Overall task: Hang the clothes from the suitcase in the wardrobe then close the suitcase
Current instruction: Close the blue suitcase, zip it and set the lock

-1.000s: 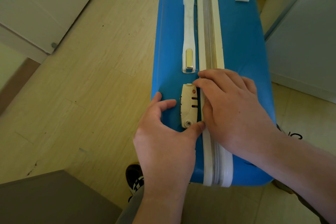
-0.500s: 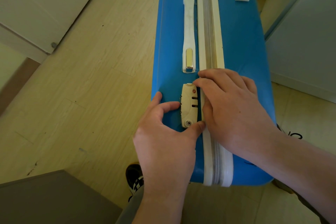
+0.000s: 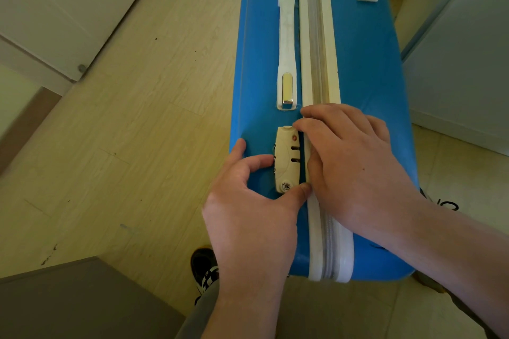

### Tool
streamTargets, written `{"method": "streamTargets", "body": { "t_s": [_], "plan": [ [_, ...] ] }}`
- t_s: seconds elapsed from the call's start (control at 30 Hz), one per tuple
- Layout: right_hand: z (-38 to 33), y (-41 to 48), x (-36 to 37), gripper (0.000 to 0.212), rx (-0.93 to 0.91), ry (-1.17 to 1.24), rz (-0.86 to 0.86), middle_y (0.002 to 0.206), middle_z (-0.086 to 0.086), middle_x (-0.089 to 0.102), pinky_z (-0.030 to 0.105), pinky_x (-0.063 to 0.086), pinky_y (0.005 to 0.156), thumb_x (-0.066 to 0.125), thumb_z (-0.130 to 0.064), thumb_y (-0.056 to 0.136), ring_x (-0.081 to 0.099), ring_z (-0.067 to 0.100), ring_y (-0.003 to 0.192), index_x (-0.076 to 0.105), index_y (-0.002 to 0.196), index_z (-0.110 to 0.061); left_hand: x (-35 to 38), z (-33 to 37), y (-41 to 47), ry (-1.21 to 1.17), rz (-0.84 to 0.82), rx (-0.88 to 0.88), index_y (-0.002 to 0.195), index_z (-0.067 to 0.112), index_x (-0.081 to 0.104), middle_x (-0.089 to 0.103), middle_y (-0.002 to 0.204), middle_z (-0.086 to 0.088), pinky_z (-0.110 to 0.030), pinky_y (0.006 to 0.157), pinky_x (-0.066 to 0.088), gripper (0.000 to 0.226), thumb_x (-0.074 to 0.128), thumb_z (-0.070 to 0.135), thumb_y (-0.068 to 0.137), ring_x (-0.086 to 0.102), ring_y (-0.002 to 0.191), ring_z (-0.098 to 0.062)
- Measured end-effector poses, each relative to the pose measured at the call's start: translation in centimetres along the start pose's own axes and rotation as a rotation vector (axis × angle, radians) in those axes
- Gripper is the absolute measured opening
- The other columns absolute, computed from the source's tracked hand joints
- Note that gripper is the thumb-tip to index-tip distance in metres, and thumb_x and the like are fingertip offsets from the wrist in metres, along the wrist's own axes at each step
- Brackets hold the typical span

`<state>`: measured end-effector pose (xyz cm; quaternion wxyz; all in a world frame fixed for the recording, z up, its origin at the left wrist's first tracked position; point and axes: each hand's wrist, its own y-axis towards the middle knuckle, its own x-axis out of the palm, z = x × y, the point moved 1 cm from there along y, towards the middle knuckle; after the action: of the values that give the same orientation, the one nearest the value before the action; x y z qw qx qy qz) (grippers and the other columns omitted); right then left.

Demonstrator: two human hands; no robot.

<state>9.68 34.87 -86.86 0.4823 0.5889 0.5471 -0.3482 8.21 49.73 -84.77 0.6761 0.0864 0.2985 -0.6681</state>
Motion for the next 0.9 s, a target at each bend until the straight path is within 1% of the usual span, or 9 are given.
{"method": "streamTargets", "body": {
  "t_s": [0.2,0.33,0.4,0.47,0.53,0.57,0.63,0.8,0.9],
  "plan": [
    [-0.08,0.00,-0.12,0.048,0.004,0.002,-0.003,0.136,0.001,0.057,0.040,0.031,0.103,0.038,-0.032,0.089,0.047,0.023,0.129,0.060,0.129,-0.018,-0.02,-0.16,0.01,-0.011,0.012,0.020,0.109,0.038,0.073,0.043,0.146,0.033,-0.011,0.095,0.043,0.054,0.096,0.034,0.060,0.040,0.126,0.016],
    [-0.09,-0.01,-0.18,0.049,0.004,0.004,-0.013,0.137,0.001,0.056,0.040,0.031,0.103,0.037,-0.033,0.090,0.047,0.023,0.130,0.060,0.130,-0.018,0.02,-0.17,0.03,-0.001,0.001,0.017,0.113,0.039,0.073,0.043,0.146,0.034,-0.002,0.086,0.038,0.057,0.095,0.034,0.061,0.036,0.126,0.019],
    [-0.11,-0.02,-0.19,0.049,0.007,0.005,-0.013,0.137,0.001,0.056,0.040,0.032,0.103,0.037,-0.032,0.090,0.047,0.023,0.130,0.060,0.130,-0.018,0.04,-0.05,-0.01,-0.008,-0.008,0.005,0.115,0.040,0.073,0.042,0.146,0.035,0.001,0.081,0.037,0.058,0.095,0.034,0.061,0.037,0.121,0.022],
    [-0.15,-0.01,-0.17,0.048,0.009,0.004,-0.008,0.137,0.001,0.056,0.040,0.031,0.103,0.038,-0.031,0.090,0.047,0.023,0.130,0.060,0.130,-0.017,0.06,0.06,-0.02,-0.013,-0.005,0.008,0.117,0.040,0.071,0.042,0.145,0.035,0.002,0.080,0.038,0.061,0.095,0.035,0.061,0.040,0.115,0.025],
    [-0.15,-0.02,-0.12,0.046,0.009,0.002,-0.003,0.137,0.001,0.056,0.039,0.030,0.103,0.039,-0.029,0.090,0.047,0.023,0.130,0.060,0.130,-0.017,0.05,0.04,0.02,-0.017,0.014,0.008,0.118,0.041,0.065,0.044,0.145,0.034,0.000,0.081,0.042,0.067,0.096,0.035,0.059,0.045,0.119,0.019],
    [-0.14,-0.03,-0.10,0.046,0.009,0.001,-0.004,0.137,0.001,0.056,0.039,0.030,0.103,0.040,-0.029,0.090,0.046,0.023,0.130,0.060,0.130,-0.018,0.03,0.04,0.04,-0.016,0.021,0.004,0.118,0.042,0.063,0.045,0.144,0.034,-0.001,0.081,0.043,0.068,0.097,0.036,0.058,0.047,0.122,0.014],
    [-0.09,-0.03,-0.07,0.047,0.008,-0.002,-0.006,0.137,0.001,0.056,0.039,0.030,0.103,0.039,-0.030,0.089,0.046,0.023,0.130,0.060,0.130,-0.018,0.00,0.00,0.08,-0.016,0.023,-0.005,0.113,0.040,0.063,0.045,0.144,0.033,-0.001,0.080,0.044,0.066,0.097,0.036,0.057,0.048,0.124,0.011],
    [-0.08,-0.01,-0.16,0.047,0.006,-0.006,-0.016,0.137,0.001,0.056,0.039,0.030,0.103,0.040,-0.029,0.088,0.046,0.023,0.131,0.060,0.130,-0.018,0.00,-0.12,0.07,-0.006,0.007,-0.002,0.103,0.038,0.068,0.043,0.145,0.035,-0.005,0.086,0.042,0.052,0.096,0.038,0.058,0.043,0.126,0.014],
    [-0.12,-0.07,-0.15,0.045,0.012,-0.008,-0.012,0.137,0.001,0.056,0.039,0.030,0.103,0.045,-0.028,0.088,0.046,0.022,0.130,0.060,0.130,-0.018,0.07,-0.17,0.05,-0.030,0.016,0.002,0.102,0.038,0.071,0.044,0.145,0.035,-0.014,0.094,0.046,0.051,0.096,0.036,0.058,0.044,0.127,0.013]
  ]
}}
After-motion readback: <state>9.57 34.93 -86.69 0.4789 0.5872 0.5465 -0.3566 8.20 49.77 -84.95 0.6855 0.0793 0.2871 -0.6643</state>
